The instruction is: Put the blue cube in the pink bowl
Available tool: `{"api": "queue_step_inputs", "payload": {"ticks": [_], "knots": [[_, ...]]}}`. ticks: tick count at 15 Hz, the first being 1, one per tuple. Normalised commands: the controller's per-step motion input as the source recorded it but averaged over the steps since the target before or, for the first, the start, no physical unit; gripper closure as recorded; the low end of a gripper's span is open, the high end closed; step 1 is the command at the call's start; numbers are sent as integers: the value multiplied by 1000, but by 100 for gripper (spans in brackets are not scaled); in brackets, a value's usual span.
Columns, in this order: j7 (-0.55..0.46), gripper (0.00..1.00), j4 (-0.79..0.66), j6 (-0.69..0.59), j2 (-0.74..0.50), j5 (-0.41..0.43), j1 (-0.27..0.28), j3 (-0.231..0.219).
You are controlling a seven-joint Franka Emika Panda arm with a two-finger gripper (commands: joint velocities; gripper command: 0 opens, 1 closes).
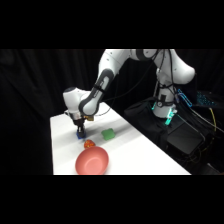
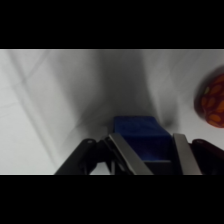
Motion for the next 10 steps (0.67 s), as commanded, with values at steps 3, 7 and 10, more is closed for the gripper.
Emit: {"api": "queue_step_inputs", "payload": {"ticks": [3, 7, 10], "knots": [[12, 73, -187, -26, -273, -44, 76, -80], [-70, 73, -295, -193, -490, -63, 63, -60], [-134, 73, -245, -369, -519, -53, 36, -30]]}}
